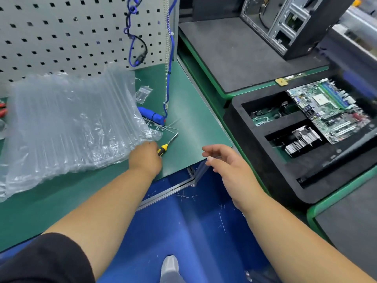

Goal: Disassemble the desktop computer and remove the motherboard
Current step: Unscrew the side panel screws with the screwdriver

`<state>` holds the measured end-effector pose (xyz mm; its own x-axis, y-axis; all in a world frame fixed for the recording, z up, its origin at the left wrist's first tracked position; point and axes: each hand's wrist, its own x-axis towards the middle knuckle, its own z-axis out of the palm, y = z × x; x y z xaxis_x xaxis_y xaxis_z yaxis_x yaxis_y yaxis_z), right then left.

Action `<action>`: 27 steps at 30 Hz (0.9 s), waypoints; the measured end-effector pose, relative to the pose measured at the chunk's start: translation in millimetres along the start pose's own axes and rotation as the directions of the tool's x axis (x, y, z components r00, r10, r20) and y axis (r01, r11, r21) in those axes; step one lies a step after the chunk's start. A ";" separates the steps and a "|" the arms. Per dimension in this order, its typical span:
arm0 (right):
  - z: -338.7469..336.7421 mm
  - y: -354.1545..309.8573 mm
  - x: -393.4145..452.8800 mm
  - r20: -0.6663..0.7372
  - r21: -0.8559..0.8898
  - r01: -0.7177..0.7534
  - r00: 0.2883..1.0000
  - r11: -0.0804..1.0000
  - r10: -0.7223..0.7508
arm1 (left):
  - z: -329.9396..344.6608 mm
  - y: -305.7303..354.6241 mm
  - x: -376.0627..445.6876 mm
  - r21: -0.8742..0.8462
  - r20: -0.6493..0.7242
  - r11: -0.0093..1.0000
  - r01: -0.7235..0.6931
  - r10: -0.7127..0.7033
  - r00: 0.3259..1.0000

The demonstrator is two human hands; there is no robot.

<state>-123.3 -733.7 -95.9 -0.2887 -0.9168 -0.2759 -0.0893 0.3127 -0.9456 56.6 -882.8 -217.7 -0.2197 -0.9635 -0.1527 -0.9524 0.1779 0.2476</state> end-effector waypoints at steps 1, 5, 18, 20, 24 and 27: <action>-0.5 -0.2 1.7 -0.007 0.000 0.003 1.000 1.000 -0.003 | -2.3 1.8 -2.2 -0.107 0.012 0.994 0.021 -0.020 1.000; -3.0 -3.5 6.8 -0.067 0.049 0.000 0.998 0.999 0.003 | -19.4 25.7 -16.9 -0.676 0.155 0.733 0.078 0.038 0.987; -58.1 -37.0 -44.6 -0.306 0.191 0.135 0.949 0.972 -0.072 | -117.0 158.8 -109.3 -0.885 -0.035 0.377 -0.274 0.532 0.846; -74.9 -36.1 -65.6 -0.356 0.192 0.157 0.931 0.969 -0.080 | -118.5 177.8 -128.8 -0.879 -0.041 0.371 -0.300 0.568 0.822; -110.7 -30.6 -118.4 -0.463 0.205 0.215 0.881 0.955 -0.099 | -114.5 216.8 -171.7 -0.896 -0.015 0.330 -0.296 0.644 0.765; -138.1 -21.7 -166.7 -0.538 0.219 0.257 0.837 0.941 -0.103 | -107.9 243.8 -207.6 -0.908 -0.020 0.281 -0.312 0.713 0.700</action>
<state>-204.9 -553.3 -5.7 -0.7450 -0.6658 -0.0408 0.0508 0.0043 -0.9987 -107.1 -661.0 -22.4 -0.8292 -0.5519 0.0884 -0.0074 0.1689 0.9856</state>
